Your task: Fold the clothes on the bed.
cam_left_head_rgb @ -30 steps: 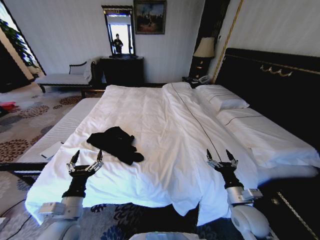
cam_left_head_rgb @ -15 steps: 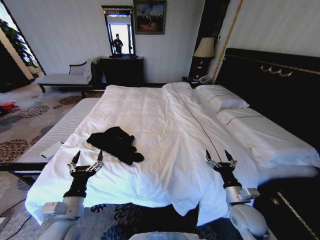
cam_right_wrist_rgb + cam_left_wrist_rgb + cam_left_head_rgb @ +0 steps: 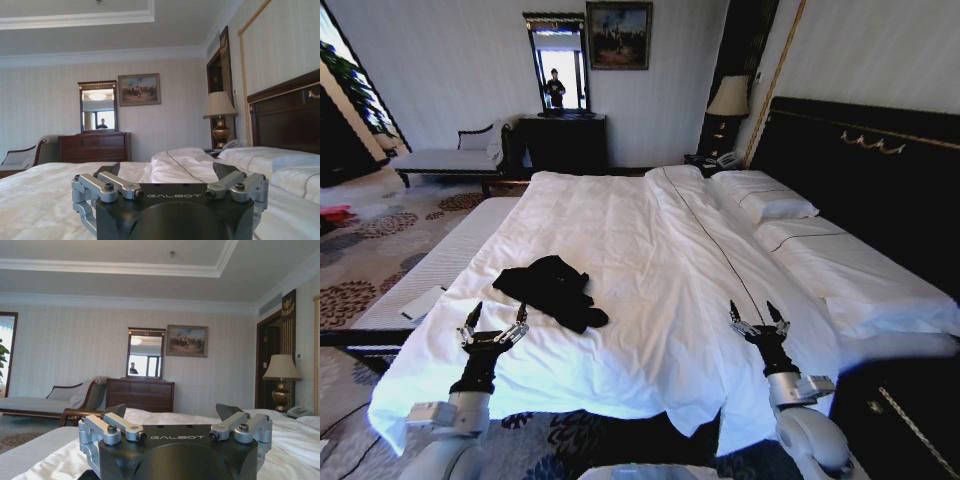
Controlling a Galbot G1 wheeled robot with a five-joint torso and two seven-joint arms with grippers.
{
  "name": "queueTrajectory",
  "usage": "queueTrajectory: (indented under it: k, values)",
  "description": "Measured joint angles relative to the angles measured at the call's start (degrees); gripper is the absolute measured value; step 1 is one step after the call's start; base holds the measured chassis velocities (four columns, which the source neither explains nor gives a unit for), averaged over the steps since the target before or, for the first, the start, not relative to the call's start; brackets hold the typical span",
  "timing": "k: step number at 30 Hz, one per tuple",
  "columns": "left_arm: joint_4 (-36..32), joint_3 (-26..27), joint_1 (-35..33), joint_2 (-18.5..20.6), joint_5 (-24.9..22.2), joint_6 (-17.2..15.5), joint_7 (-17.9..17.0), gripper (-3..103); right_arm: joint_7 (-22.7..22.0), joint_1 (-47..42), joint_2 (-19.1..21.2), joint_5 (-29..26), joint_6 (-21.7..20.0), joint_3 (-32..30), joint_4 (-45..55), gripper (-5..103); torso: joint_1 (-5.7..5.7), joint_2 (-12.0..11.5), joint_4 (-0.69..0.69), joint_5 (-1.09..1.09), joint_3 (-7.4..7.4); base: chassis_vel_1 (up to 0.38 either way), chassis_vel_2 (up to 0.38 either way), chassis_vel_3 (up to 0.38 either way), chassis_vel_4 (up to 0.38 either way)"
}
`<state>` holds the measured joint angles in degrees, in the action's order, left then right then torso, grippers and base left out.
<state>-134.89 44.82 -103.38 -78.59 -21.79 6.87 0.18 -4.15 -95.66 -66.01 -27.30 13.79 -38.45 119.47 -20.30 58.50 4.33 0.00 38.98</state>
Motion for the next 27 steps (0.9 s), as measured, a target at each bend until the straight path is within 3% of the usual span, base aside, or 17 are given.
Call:
queueTrajectory:
  k: [27]
  values:
    - [0.36,-0.02,-0.06,-0.16,0.29,0.17,0.0,100,-0.05,0.9,-0.76,0.37,0.22,0.89,-0.92,100,0.0,0.0,0.0,0.0,0.0,0.049,0.092,-0.045,-0.097]
